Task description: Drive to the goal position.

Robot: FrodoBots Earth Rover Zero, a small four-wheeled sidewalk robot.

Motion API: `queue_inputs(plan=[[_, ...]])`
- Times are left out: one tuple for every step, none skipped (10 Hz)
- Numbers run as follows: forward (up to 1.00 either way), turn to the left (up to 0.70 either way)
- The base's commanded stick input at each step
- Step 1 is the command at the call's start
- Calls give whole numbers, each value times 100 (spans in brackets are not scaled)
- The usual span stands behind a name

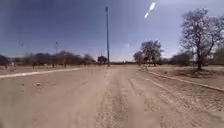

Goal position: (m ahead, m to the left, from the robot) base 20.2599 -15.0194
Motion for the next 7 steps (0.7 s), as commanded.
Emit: queue_inputs(plan=[[100, 0], [100, 0], [100, 0], [100, 0], [100, 0], [100, 0], [100, 0]])
